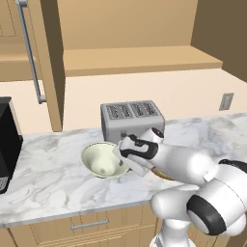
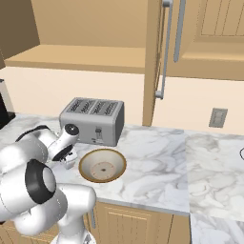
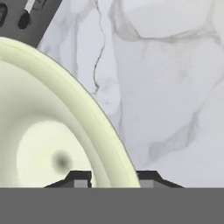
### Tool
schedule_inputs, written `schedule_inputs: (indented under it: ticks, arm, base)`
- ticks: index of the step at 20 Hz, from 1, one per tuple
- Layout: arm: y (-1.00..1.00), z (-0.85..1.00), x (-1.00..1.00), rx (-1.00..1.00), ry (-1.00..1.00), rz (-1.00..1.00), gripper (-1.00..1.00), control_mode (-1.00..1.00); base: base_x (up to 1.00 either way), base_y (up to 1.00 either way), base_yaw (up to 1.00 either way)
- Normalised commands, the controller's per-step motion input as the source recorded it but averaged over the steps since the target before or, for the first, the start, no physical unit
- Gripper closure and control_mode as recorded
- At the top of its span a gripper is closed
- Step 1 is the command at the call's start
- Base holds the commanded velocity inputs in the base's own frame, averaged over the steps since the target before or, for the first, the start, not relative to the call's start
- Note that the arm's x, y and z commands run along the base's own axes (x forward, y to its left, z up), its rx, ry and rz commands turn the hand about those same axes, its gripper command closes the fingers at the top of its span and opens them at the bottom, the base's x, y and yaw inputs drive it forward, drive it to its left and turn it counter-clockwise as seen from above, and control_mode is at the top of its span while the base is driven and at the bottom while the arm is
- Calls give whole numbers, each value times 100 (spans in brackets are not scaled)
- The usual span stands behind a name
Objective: Open the cabinet. Pick the bowls from the counter and place them in the cabinet. Then close the cabinet.
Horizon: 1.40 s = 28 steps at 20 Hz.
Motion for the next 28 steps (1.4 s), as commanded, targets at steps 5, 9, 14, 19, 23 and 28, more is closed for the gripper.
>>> schedule_inputs:
  ticks: [5,9,14,19,23,28]
  arm:
    - [-35,35,-39,0,-6,-18,100,-100]
    - [-31,59,-58,0,-4,-31,100,-100]
    - [1,100,-63,0,0,-34,100,-100]
    - [-9,100,-58,0,0,-34,100,-100]
    - [-27,99,-62,0,2,-34,100,-100]
    - [-29,99,-55,0,20,-21,100,-100]
  base:
    - [0,0,0]
    - [0,0,0]
    - [0,0,0]
    - [0,0,0]
    - [0,0,0]
    - [0,0,0]
